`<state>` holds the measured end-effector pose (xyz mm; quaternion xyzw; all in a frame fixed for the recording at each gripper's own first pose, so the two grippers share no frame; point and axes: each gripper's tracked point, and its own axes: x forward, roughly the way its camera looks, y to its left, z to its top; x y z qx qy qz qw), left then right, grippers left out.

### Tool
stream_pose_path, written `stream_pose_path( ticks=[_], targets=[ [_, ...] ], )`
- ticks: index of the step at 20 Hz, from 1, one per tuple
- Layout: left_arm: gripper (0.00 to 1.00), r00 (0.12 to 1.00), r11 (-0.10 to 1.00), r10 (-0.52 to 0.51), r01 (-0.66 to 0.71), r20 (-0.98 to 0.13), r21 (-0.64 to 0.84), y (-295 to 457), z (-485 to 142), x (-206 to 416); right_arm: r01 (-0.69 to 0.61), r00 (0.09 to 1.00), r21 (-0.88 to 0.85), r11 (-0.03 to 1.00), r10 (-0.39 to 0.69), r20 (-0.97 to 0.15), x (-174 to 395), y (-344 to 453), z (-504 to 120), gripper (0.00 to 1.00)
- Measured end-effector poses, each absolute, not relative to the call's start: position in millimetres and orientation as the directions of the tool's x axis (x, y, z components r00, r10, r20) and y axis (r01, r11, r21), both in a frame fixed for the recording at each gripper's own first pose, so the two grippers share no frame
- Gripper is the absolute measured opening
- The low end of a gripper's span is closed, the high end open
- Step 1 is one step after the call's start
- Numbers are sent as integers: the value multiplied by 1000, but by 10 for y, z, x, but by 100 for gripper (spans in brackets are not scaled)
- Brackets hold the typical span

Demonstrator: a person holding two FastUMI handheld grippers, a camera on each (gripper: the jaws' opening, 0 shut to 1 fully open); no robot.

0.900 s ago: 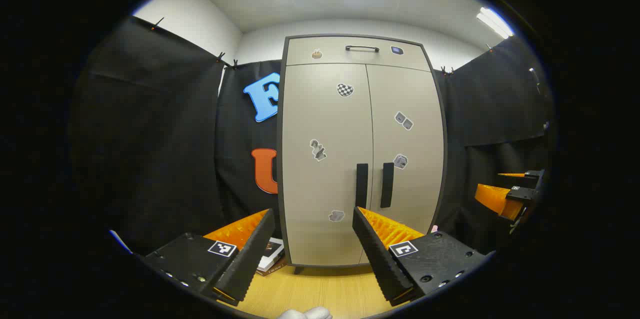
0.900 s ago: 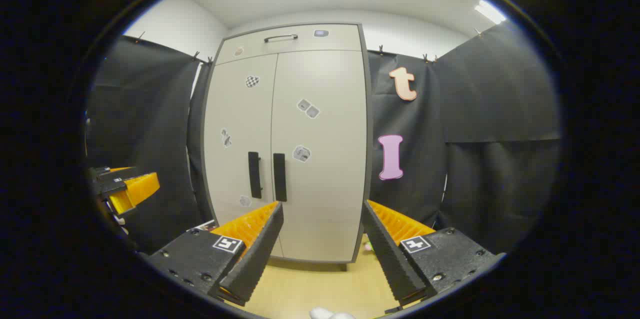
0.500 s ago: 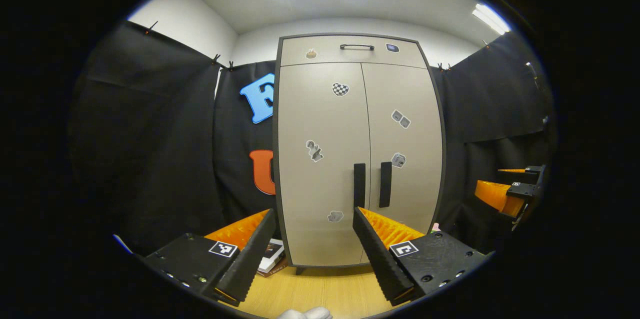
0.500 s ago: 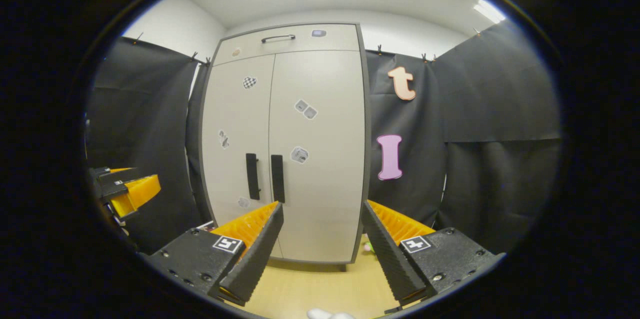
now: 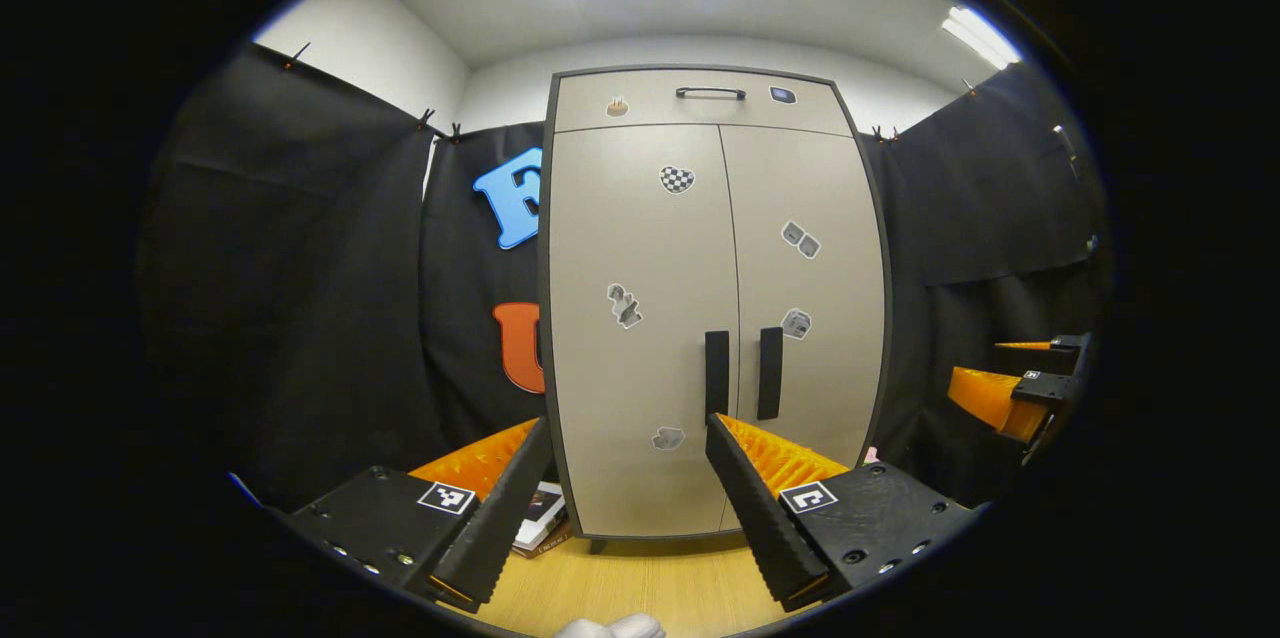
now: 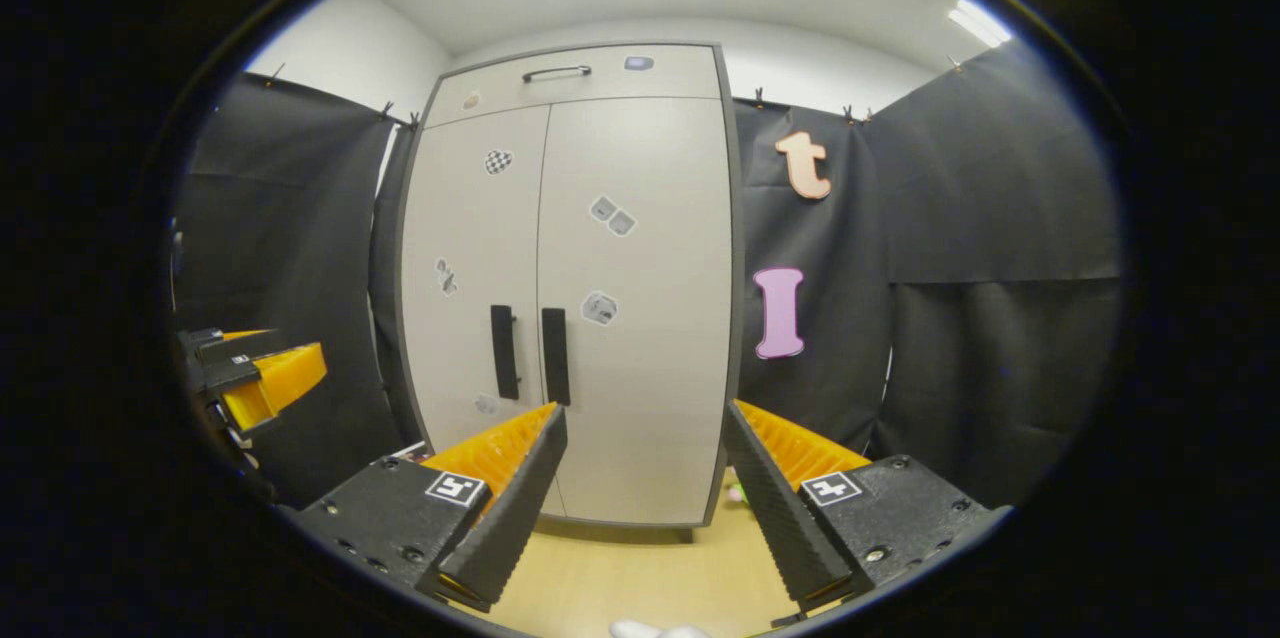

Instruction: Open the right door of the double-door shoe cabinet with the right hand, and open the left door with the left hand.

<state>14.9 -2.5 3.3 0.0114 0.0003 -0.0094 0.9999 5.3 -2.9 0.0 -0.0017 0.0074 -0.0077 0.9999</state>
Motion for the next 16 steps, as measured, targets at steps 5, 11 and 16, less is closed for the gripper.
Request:
stream_pose_path(
  ticks=[5,11,16],
  targets=[
    [95,1000,1000,-13,13,-4,27,17,15,172,27,999,-5,1000,-27,-25,173,-10,-40,98],
    [95,1000,999,20,-20,-12,38,175,-39,125,3,999,-22,1000,-3,-36,543,194,-104,98],
    [95,998,998,55,-54,-32,39,293,-98,78,-13,999,-22,1000,12,-38,1015,378,-107,99]
  ],
)
